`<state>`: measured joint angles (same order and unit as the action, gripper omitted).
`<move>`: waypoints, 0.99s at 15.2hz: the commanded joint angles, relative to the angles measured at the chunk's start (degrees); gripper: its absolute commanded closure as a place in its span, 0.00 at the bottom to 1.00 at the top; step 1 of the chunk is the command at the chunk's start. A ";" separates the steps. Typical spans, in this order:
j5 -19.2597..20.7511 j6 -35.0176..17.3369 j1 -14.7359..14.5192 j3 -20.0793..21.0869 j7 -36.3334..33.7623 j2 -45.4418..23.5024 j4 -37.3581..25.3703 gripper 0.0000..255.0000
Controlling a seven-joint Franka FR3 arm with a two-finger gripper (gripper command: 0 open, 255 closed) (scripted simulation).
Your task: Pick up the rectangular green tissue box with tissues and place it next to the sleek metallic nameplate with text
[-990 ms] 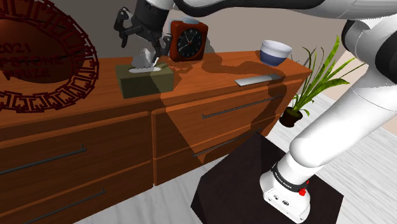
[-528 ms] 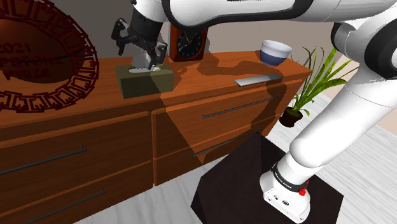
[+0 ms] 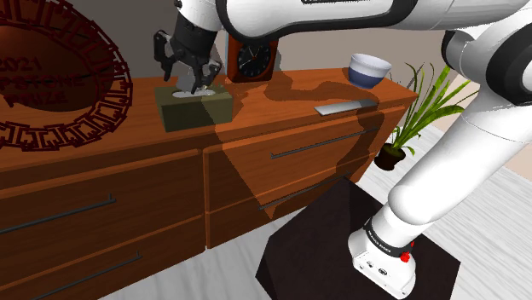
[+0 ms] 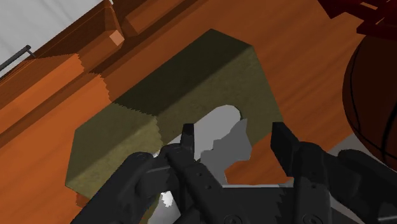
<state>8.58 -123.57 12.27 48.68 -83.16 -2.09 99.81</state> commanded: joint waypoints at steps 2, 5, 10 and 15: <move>0.00 0.00 0.00 0.00 0.00 0.00 0.00 1.00; 0.00 0.03 -0.01 0.01 -0.02 0.01 -0.03 1.00; -0.03 0.77 -0.03 0.02 0.08 -0.03 -0.79 1.00; 0.18 4.71 -0.26 0.18 0.27 -0.50 -5.03 1.00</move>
<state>8.75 -119.73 12.04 48.84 -82.98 -2.52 95.69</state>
